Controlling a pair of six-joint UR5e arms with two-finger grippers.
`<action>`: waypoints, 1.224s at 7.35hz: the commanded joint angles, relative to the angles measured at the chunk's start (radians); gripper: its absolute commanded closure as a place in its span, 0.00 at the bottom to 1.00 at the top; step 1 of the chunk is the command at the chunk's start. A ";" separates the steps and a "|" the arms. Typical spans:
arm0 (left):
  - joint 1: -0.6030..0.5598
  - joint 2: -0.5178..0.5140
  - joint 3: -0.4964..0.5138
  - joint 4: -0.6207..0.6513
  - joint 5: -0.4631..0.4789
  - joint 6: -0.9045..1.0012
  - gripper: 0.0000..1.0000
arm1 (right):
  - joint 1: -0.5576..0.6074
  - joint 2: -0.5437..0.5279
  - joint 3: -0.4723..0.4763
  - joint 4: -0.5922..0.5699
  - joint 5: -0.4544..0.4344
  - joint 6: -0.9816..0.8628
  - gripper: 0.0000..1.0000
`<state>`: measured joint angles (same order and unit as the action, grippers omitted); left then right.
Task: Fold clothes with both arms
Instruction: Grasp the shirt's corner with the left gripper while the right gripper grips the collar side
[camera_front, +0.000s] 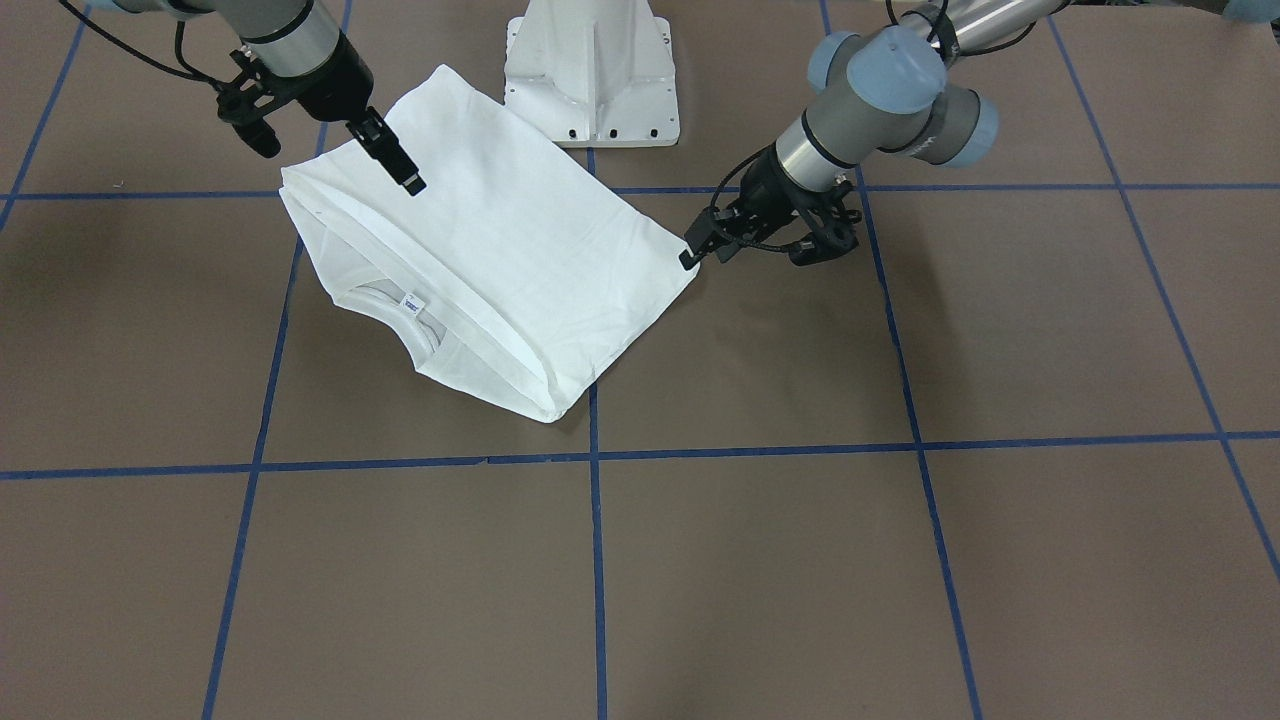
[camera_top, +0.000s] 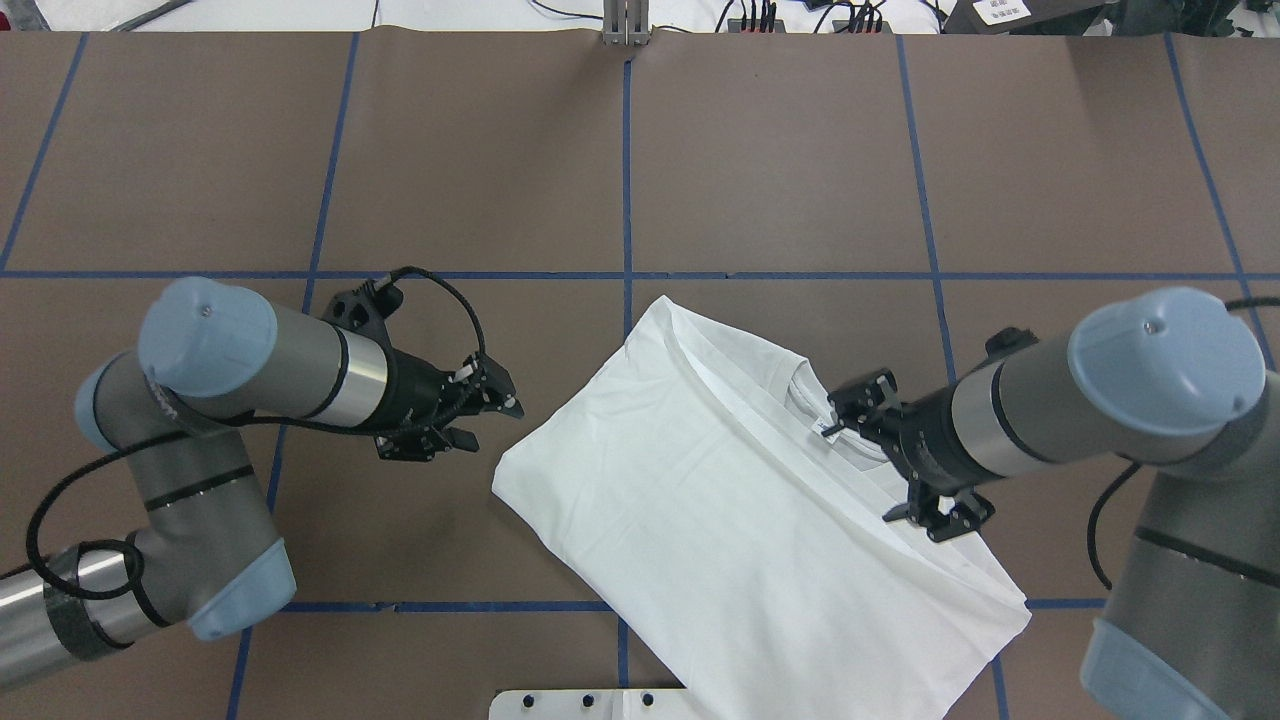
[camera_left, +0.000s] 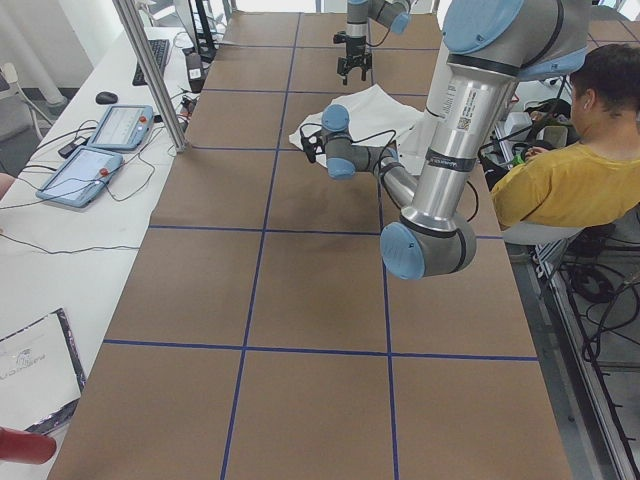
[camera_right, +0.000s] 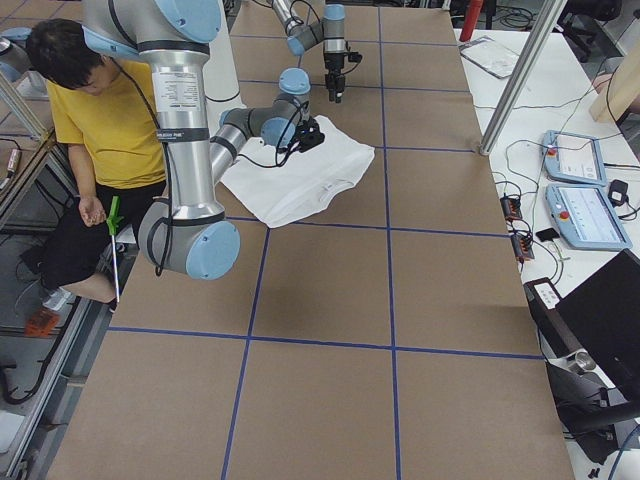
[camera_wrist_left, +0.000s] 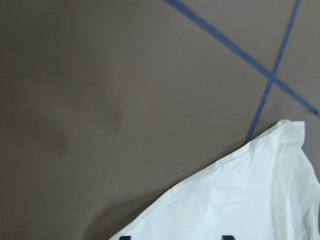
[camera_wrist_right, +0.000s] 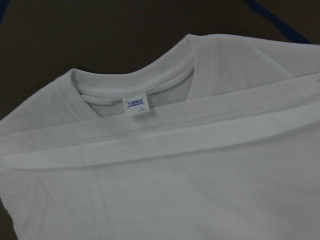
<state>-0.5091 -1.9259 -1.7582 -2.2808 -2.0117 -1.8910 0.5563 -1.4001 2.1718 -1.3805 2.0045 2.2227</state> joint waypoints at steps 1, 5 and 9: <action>0.093 -0.001 0.017 0.024 0.050 -0.053 0.34 | 0.073 0.059 -0.085 0.001 -0.010 -0.080 0.00; 0.115 -0.010 0.026 0.083 0.108 -0.051 0.35 | 0.065 0.069 -0.096 -0.003 -0.010 -0.089 0.00; 0.113 -0.010 0.029 0.096 0.172 -0.050 1.00 | 0.065 0.059 -0.093 -0.003 -0.010 -0.089 0.00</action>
<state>-0.3926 -1.9370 -1.7275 -2.1879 -1.8555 -1.9434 0.6213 -1.3396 2.0783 -1.3836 1.9942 2.1338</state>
